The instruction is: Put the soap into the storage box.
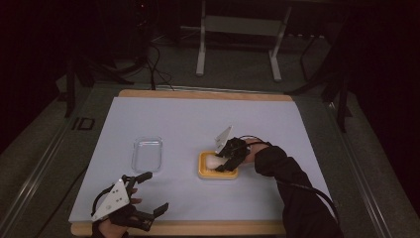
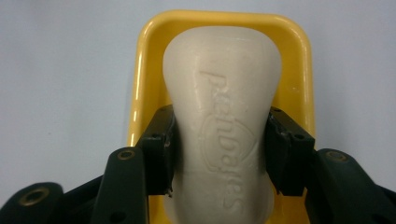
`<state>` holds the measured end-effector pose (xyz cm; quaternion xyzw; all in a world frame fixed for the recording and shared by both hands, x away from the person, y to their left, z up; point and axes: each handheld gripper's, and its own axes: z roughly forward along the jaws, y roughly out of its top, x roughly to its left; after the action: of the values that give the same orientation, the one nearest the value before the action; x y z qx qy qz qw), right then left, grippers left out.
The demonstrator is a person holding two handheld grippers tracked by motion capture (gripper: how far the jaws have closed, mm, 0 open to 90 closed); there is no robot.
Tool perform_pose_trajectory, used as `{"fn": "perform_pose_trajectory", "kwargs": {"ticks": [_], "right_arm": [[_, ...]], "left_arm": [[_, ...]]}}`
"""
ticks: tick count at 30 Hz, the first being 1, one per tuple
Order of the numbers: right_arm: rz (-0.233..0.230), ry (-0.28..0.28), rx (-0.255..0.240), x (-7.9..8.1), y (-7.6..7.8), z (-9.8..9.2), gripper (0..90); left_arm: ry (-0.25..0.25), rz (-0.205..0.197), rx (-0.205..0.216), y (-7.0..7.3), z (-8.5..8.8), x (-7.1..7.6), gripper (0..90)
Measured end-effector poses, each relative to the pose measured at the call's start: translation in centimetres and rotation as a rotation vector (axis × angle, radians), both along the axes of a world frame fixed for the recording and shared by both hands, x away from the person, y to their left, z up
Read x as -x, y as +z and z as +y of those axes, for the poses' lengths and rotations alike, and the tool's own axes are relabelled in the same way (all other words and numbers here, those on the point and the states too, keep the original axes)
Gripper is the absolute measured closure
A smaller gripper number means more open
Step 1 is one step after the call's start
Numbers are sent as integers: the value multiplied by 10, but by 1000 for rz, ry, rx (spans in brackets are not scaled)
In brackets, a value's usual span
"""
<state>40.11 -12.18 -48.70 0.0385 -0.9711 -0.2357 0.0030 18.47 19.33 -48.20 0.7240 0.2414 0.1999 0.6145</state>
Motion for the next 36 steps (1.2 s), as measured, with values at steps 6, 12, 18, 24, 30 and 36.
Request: {"fn": "perform_pose_trajectory", "kwargs": {"ticks": [6,12,18,24,30,36], "right_arm": [[13,-12,-6,-3,-8,-2,495],[28,-5,11,-2,-10,0,483],[46,-25,-3,-4,-6,2,409],[12,-41,-24,-4,8,-2,410],[0,-82,-58,-2,27,-8,410],[2,-185,-59,-3,39,-16,305]], "left_arm": [[-2,2,1,0,0,0,7],[-4,3,-5,-1,-1,0,7],[-6,4,-7,-1,-1,-1,7],[-6,5,-8,-1,-1,-1,7],[-4,5,-7,-1,-1,-1,7],[-6,8,-11,-1,-1,-1,7]]}}
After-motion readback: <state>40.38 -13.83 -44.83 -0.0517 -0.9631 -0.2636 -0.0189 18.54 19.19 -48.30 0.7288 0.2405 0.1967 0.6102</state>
